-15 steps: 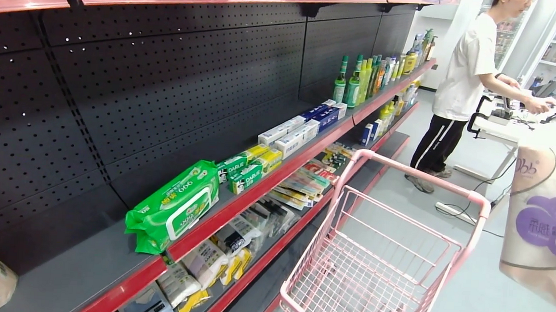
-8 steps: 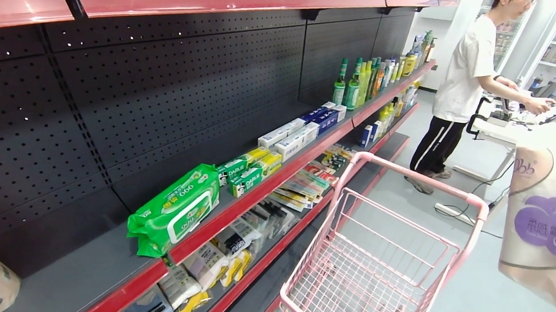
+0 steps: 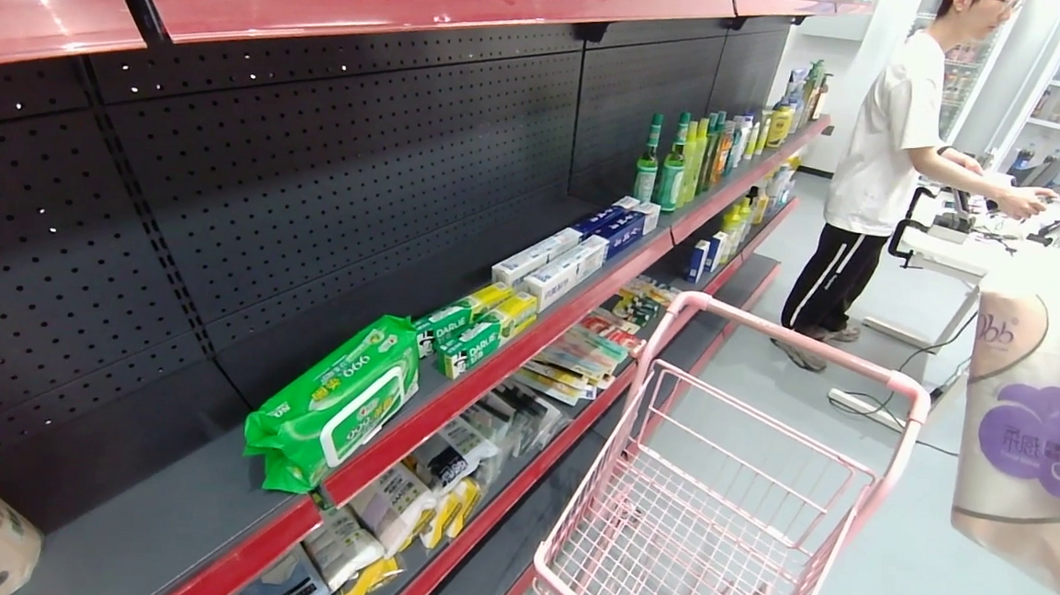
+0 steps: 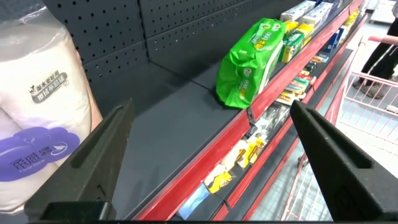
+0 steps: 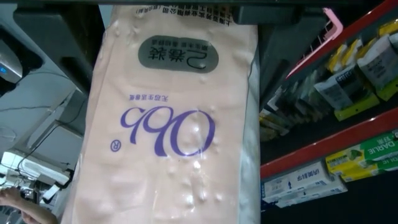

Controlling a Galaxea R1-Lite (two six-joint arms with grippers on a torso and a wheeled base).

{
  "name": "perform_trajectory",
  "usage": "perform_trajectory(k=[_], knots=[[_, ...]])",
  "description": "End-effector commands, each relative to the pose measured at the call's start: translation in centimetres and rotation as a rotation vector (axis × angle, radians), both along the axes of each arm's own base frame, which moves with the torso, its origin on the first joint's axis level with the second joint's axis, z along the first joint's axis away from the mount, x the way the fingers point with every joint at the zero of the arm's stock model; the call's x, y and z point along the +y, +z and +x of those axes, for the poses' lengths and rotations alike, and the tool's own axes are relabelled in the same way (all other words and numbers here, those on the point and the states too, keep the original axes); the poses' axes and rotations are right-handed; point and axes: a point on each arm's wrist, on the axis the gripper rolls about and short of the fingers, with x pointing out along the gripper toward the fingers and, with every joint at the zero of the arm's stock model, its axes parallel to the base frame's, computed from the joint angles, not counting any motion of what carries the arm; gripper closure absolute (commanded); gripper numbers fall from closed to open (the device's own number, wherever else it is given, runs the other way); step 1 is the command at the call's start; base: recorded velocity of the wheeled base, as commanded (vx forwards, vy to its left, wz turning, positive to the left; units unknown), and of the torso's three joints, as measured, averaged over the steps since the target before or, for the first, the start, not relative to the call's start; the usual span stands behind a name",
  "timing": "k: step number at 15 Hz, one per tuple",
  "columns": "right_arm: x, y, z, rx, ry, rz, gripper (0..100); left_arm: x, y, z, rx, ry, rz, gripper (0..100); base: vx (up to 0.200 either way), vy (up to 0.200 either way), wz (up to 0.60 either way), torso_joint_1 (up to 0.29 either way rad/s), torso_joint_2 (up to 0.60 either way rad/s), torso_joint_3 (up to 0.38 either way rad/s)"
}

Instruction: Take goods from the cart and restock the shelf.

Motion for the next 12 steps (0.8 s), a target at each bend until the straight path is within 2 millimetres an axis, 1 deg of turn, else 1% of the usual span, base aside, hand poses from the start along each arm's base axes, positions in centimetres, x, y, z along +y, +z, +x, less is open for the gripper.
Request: perform_trajectory(k=[1,12], knots=[[-0.01,-0.17,0.03,0.006,-0.001,-0.002,100,0.0,-0.01,0.01,0.001,0.001,0.0,0,0.0,0.0,0.6,0.002,0.0,0.002],[0.05,-0.42,0.03,0.014,0.009,-0.006,100,0.0,-0.01,0.01,0.001,0.001,0.0,0,0.0,0.0,0.6,0.003,0.0,0.001]])
